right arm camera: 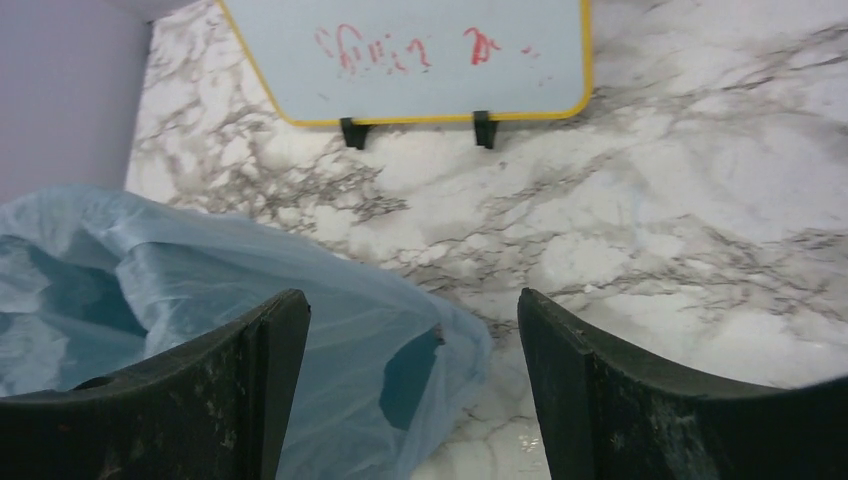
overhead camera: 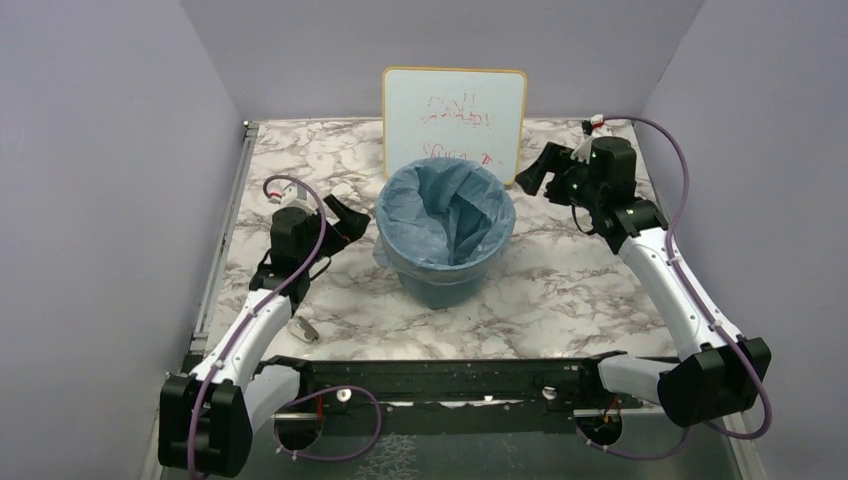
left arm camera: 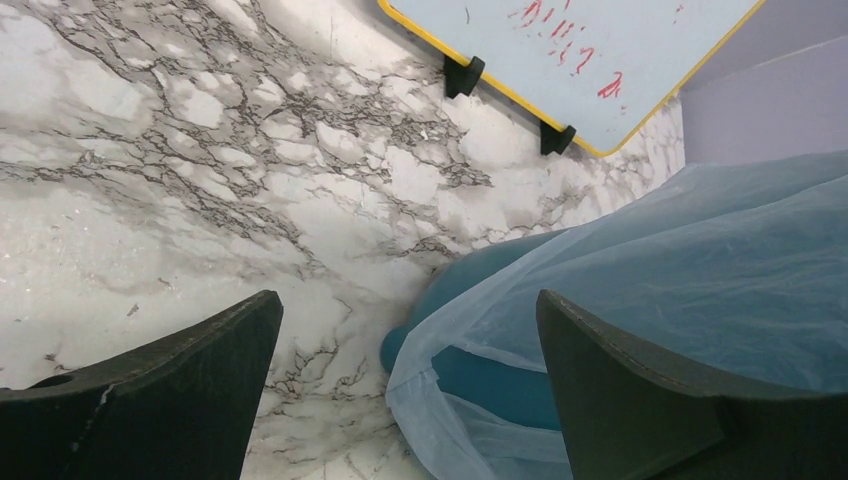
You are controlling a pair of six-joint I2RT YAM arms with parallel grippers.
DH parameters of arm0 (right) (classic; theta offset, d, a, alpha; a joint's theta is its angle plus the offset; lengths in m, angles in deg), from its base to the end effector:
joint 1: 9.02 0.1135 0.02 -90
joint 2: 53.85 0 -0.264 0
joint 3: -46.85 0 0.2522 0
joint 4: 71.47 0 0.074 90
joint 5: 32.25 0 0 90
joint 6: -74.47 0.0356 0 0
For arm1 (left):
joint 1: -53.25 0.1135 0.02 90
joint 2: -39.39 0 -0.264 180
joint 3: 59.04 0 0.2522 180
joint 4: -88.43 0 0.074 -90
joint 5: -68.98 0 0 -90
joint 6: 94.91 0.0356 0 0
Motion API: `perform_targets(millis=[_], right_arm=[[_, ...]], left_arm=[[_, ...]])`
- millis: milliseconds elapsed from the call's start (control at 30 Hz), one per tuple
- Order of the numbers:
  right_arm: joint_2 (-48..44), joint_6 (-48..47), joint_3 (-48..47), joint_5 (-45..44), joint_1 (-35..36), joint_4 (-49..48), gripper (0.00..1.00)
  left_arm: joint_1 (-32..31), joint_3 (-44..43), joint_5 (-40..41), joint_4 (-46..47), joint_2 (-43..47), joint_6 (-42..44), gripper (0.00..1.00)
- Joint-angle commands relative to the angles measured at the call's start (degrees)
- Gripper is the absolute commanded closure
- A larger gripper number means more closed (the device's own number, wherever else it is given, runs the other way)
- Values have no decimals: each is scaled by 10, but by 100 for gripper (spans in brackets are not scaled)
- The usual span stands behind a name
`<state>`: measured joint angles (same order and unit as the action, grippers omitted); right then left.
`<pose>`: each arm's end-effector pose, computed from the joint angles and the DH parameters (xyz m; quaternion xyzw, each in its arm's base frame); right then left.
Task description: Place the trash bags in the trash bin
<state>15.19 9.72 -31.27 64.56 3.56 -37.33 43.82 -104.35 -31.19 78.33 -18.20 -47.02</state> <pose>0.2662 0.0637 0.3535 0.0612 0.8406 0.2211 0.4907 0.2217 -0.0432 0.2412 -0.1855 0.8081 -0.3073 0.4671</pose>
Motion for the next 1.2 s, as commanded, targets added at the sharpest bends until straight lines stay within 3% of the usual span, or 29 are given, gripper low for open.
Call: perform_targets(millis=[0, 200, 367, 667, 933, 1167], right_arm=[[9, 9, -27, 120, 0, -29, 21], [7, 8, -64, 185, 1, -68, 23], [27, -24, -117, 214, 7, -32, 27], [111, -120, -263, 99, 132, 101, 24], [210, -193, -377, 2, 226, 203, 25], [292, -192, -473, -29, 245, 290, 27]], left_arm=[[5, 18, 37, -7, 34, -15, 1], [5, 38, 62, -19, 87, 19, 1], [6, 59, 125, -31, 151, 12, 1], [6, 122, 144, -10, 228, -47, 1], [6, 53, 134, -109, 134, 1, 1], [25, -16, 134, -209, 27, 36, 1]])
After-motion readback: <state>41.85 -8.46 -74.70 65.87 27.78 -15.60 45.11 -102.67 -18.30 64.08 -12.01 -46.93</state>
